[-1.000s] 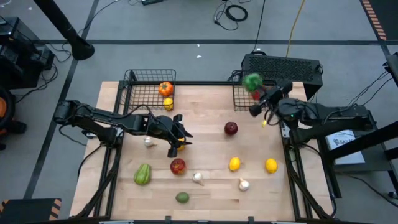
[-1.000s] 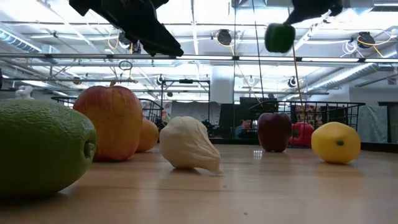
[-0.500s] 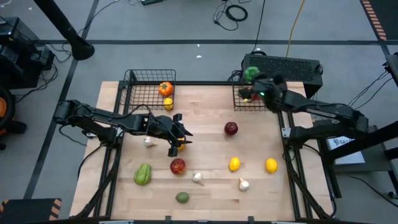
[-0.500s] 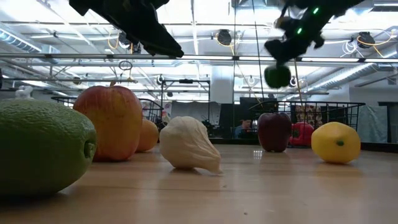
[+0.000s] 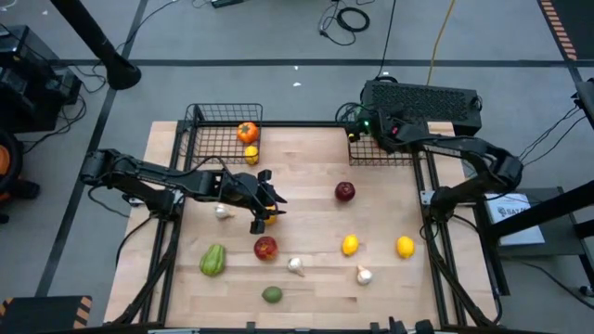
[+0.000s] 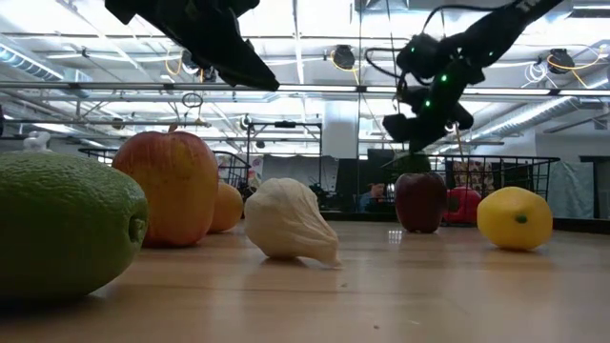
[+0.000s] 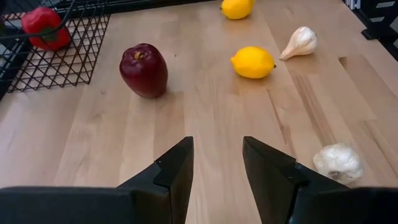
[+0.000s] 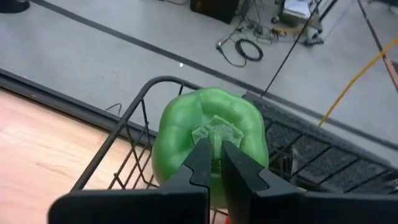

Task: Sort produce into baskets
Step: Put the green bell pepper in the right basket, then put the left red apple in the left basket

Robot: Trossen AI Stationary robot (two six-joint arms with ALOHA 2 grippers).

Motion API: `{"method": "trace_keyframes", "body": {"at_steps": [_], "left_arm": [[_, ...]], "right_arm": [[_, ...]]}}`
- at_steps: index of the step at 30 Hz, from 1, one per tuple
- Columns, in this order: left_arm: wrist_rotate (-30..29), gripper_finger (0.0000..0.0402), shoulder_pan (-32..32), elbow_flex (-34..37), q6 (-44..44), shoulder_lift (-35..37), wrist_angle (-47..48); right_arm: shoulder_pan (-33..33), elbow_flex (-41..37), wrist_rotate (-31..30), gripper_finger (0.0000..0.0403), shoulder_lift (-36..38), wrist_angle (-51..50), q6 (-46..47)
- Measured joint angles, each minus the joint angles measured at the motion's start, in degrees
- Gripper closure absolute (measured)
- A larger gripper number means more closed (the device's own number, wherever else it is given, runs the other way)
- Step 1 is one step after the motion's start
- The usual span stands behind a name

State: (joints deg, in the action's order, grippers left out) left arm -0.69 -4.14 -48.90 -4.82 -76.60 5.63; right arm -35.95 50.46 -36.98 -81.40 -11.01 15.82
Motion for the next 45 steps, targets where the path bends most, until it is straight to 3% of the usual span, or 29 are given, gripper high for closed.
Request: {"method": "trace_keyframes", "body": {"at_steps": [16, 29, 39, 45], "left_arm": [[0.5, 0.0254, 0.0, 0.0, 1.6, 0.0, 1.9], [0.6, 0.0254, -0.1, 0.0, 2.9, 0.0, 2.9], [0.7, 0.0254, -0.1, 0.0, 2.9, 0.0, 2.9], [0.7, 0.0254, -0.1, 0.0, 2.9, 0.0, 3.2]], "right_arm": [[-0.9, 0.1, 2.6, 0.0384, -7.5, 1.0, 11.0], [-0.8, 0.0, 2.5, 0.0282, -6.8, 0.4, 10.7], [2.4, -0.1, 2.5, 0.025, 3.9, 0.6, 5.6], [11.7, 0.0, 4.6, 0.025, 14.7, -3.6, 1.2]]}}
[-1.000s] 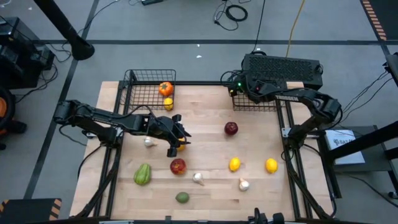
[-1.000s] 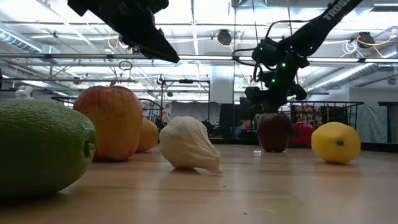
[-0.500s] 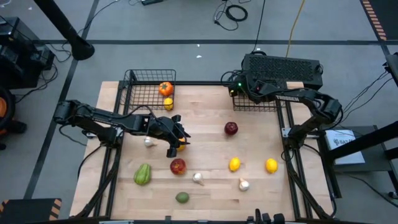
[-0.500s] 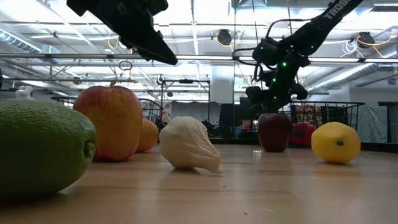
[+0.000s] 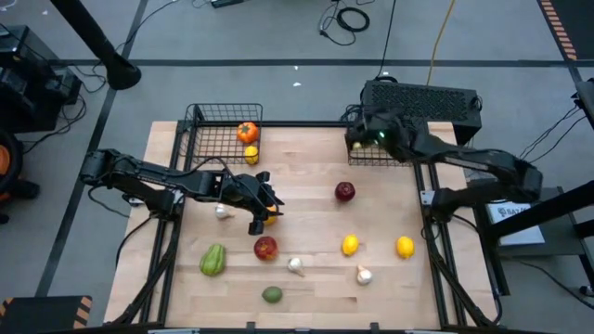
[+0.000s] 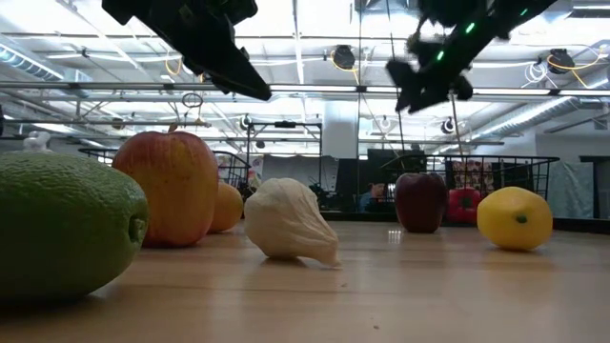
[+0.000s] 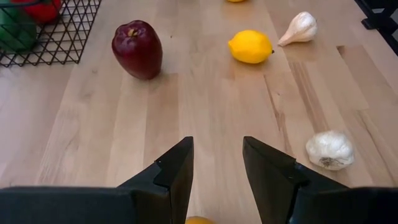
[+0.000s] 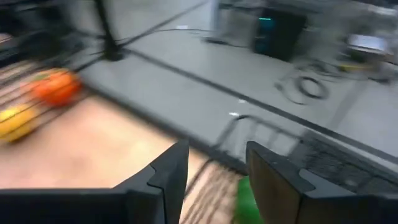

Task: Sort produce into baskets
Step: Put the left red apple in the left basket

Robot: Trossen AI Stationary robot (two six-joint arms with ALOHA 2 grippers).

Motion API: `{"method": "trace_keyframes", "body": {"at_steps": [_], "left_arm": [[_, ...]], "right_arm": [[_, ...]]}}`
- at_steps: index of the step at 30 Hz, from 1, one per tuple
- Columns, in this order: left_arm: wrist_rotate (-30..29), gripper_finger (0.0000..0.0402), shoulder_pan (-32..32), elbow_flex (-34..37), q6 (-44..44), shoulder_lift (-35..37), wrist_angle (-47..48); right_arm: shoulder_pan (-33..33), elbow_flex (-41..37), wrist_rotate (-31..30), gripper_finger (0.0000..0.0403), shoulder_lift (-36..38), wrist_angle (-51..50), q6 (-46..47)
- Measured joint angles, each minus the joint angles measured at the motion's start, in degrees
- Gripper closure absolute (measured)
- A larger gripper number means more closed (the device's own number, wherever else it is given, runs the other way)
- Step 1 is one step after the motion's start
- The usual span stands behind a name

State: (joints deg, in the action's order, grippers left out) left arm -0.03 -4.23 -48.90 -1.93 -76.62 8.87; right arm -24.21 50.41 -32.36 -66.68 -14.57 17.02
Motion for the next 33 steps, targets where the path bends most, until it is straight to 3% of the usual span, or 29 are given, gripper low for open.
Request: {"method": "trace_keyframes", "body": {"at_steps": [7, 15, 18, 27, 33], "left_arm": [[0.0, 0.0254, 0.0, 0.0, 0.1, 0.0, 1.3], [-0.3, 0.0254, 0.0, 0.0, 0.2, 0.0, 1.3], [-1.2, 0.0254, 0.0, 0.0, 0.3, 0.0, 2.4], [-5.2, 0.0254, 0.0, 0.0, 4.6, 0.0, 10.3], [-1.5, 0.0254, -1.4, 0.0, 12.2, 0.0, 10.4]], "right_arm": [[19.0, -0.6, 1.8, 0.025, 6.9, -14.1, 7.9], [37.7, -10.3, -5.1, 0.025, 3.4, -4.5, 13.0], [40.3, -12.7, -6.2, 0.025, 0.8, -0.1, 10.0], [42.4, -13.0, -5.1, 0.025, -2.5, -0.2, 6.0], [42.4, -13.0, -5.0, 0.025, -2.5, -0.2, 6.9]]}}
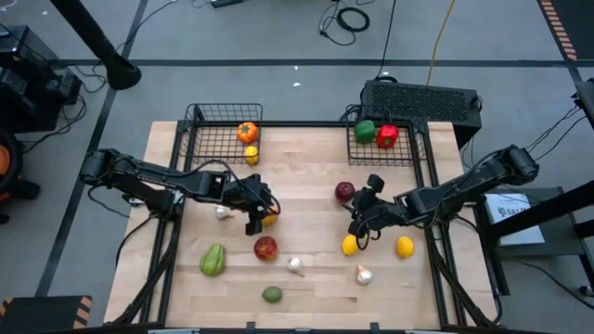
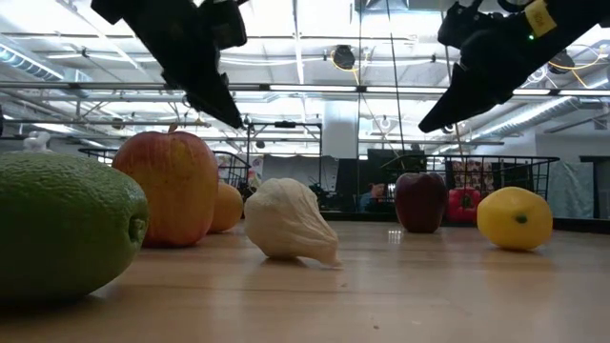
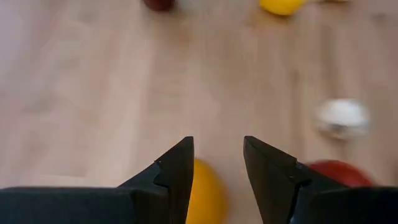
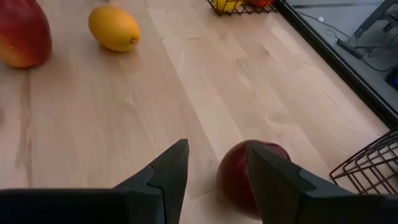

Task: Sort produce into baskets
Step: Put the left red apple in the left basket

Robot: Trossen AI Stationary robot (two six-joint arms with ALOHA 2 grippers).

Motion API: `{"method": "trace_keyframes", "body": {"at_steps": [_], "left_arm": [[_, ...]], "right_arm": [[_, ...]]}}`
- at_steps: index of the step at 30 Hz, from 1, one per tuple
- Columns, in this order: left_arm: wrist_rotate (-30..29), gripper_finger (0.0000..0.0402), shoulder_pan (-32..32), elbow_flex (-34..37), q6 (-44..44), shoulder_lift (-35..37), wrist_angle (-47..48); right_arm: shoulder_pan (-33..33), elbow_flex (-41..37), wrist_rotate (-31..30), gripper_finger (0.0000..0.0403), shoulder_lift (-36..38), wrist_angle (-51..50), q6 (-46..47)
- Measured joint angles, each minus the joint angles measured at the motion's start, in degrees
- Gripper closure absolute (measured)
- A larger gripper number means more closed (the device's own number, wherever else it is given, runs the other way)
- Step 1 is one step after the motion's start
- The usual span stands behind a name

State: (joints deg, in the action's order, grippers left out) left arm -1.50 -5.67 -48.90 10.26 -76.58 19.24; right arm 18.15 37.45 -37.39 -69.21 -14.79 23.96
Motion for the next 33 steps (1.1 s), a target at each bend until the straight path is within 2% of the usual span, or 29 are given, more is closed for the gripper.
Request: {"method": "trace_keyframes", "body": {"at_steps": [4, 8, 10, 14, 19, 21, 24, 29, 33], "left_arm": [[1.8, 0.0254, -5.0, 0.0, 3.7, 0.0, 0.6], [-0.3, 0.0254, -11.1, 0.0, 9.3, 0.0, 0.6], [-5.5, 0.0254, -14.0, 0.0, 12.9, 0.0, 0.6], [-20.5, 0.0254, -20.4, 0.0, 20.4, 0.0, 0.6], [-33.4, 0.0254, -28.7, 0.0, 32.1, 0.0, 0.6], [-34.6, 0.0254, -31.1, 0.0, 36.4, 0.0, 0.4], [-33.2, 0.0254, -33.6, 0.0, 41.5, -0.1, -0.1], [-35.4, 0.025, -34.8, 0.0, 41.7, -0.1, -1.8], [-36.3, 0.0218, -36.4, 0.0, 42.0, -0.1, -2.2]], "right_arm": [[0.0, 0.0, 0.2, 0.025, 0.0, 0.0, 0.5], [0.0, 0.0, 0.2, 0.025, 0.0, 0.0, 1.0], [0.0, 0.0, 0.2, 0.025, 0.0, 0.0, 1.7], [0.0, 0.0, 0.2, 0.025, 0.0, 0.1, 2.4], [0.0, 0.0, 0.2, 0.025, 0.0, 0.2, 3.8], [0.0, 0.0, 0.5, 0.025, 0.0, 0.2, 3.9], [0.0, 0.0, 1.5, 0.025, 0.0, 0.3, 3.9], [0.0, 0.0, 1.8, 0.025, 0.0, 0.3, 3.9], [0.0, 0.0, 3.0, 0.025, 0.0, 0.3, 3.9]]}}
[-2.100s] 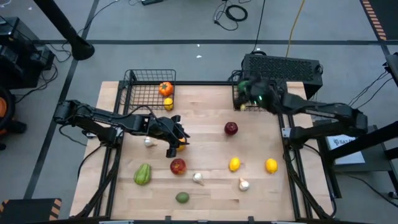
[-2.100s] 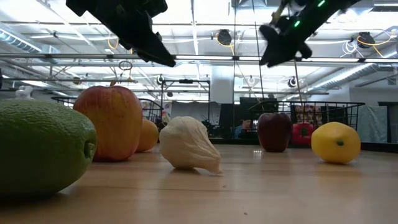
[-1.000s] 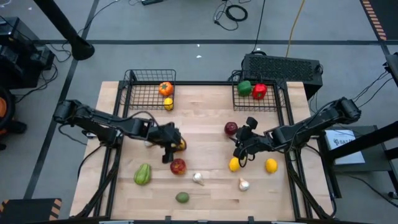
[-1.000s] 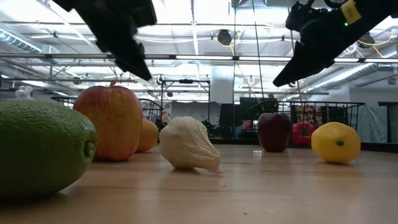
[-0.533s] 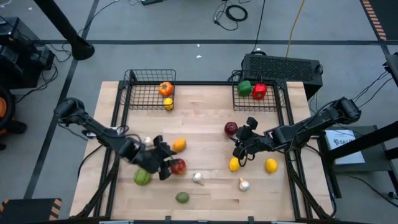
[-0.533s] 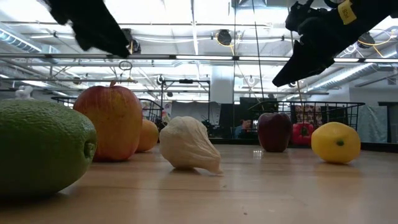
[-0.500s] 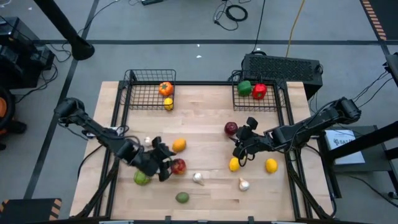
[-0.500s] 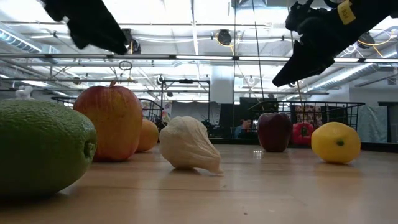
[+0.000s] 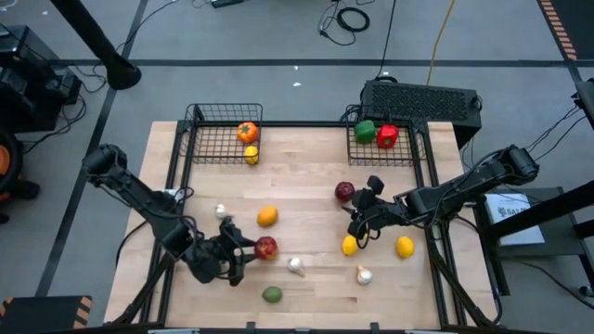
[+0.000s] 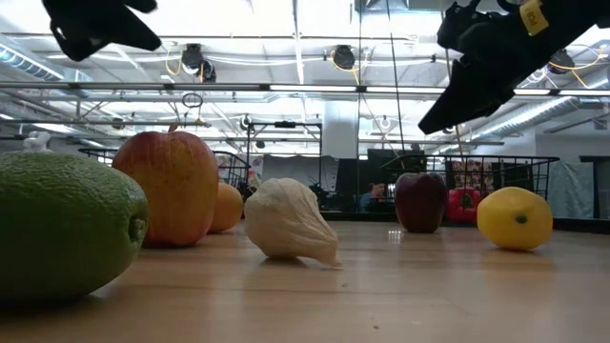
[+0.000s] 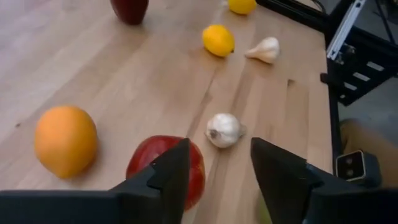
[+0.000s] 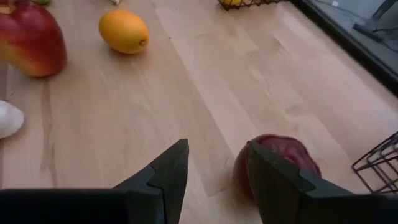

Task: Sort produce into baskets
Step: Put the left red apple in the left basket

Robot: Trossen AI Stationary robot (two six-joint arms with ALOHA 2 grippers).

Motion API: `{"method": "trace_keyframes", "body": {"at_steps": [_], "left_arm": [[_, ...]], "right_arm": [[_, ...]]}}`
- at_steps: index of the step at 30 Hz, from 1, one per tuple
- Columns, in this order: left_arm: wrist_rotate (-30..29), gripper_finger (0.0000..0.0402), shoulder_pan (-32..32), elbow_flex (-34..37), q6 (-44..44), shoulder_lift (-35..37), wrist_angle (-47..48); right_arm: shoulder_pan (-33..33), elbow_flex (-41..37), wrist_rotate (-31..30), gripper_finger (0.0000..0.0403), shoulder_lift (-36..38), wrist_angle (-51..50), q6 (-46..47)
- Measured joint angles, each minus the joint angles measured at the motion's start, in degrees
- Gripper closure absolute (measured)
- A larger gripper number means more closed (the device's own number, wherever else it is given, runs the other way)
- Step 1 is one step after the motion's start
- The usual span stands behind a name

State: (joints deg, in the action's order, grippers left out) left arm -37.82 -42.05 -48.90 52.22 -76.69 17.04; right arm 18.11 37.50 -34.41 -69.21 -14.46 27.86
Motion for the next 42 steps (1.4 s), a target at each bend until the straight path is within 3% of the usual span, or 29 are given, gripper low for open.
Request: {"method": "trace_keyframes", "body": {"at_steps": [5, 9, 21, 31, 42], "left_arm": [[-4.8, 0.0172, -2.6, 0.0, -3.9, -0.9, 0.5], [-10.9, 0.0168, -3.4, 0.0, -3.7, -3.1, 1.5], [-12.8, 0.0169, -2.0, 0.0, 1.2, -12.4, 3.0], [-13.1, 0.017, -0.4, 0.0, 3.0, -14.8, 2.9], [-13.3, 0.0238, -0.3, 0.0, 2.6, -14.8, 3.0]], "right_arm": [[0.0, 0.0, 0.3, 0.025, 0.0, -0.2, 0.0], [0.0, 0.0, 0.3, 0.025, 0.0, -0.2, -0.1], [0.0, 0.0, 0.2, 0.025, 0.0, -0.4, -0.4], [0.0, 0.0, 0.2, 0.025, 0.0, -0.4, -0.4], [0.0, 0.0, 0.2, 0.025, 0.0, -0.4, -0.7]]}}
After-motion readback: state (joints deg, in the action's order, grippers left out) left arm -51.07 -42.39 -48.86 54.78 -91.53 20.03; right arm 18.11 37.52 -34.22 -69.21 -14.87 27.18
